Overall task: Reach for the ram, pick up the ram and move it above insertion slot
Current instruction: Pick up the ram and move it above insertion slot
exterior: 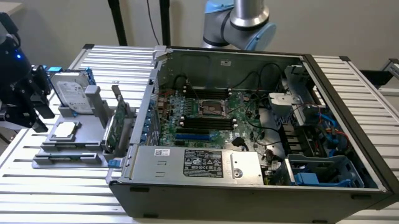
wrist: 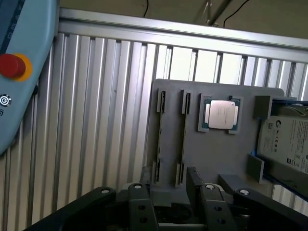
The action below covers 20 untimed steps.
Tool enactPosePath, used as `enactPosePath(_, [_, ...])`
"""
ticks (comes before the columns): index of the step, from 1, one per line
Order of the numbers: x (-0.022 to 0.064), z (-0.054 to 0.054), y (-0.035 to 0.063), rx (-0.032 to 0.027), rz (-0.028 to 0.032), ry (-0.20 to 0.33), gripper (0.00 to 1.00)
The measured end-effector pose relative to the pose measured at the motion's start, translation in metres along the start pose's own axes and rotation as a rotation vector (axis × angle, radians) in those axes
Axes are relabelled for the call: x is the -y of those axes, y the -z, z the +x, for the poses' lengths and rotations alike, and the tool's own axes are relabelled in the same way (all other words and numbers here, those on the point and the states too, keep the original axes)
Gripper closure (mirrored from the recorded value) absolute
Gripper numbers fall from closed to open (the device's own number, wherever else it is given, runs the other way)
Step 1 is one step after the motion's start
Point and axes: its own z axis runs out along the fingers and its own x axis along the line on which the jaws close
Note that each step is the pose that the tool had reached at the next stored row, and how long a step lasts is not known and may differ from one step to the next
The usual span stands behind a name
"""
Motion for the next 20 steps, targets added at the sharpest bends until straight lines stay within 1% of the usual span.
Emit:
enactPosePath(10, [-0.0028,0.004,-0.0182,0.0,0.0,0.0,0.58])
enactPosePath(20, [-0.0033,0.005,-0.0363,0.0,0.0,0.0,0.58])
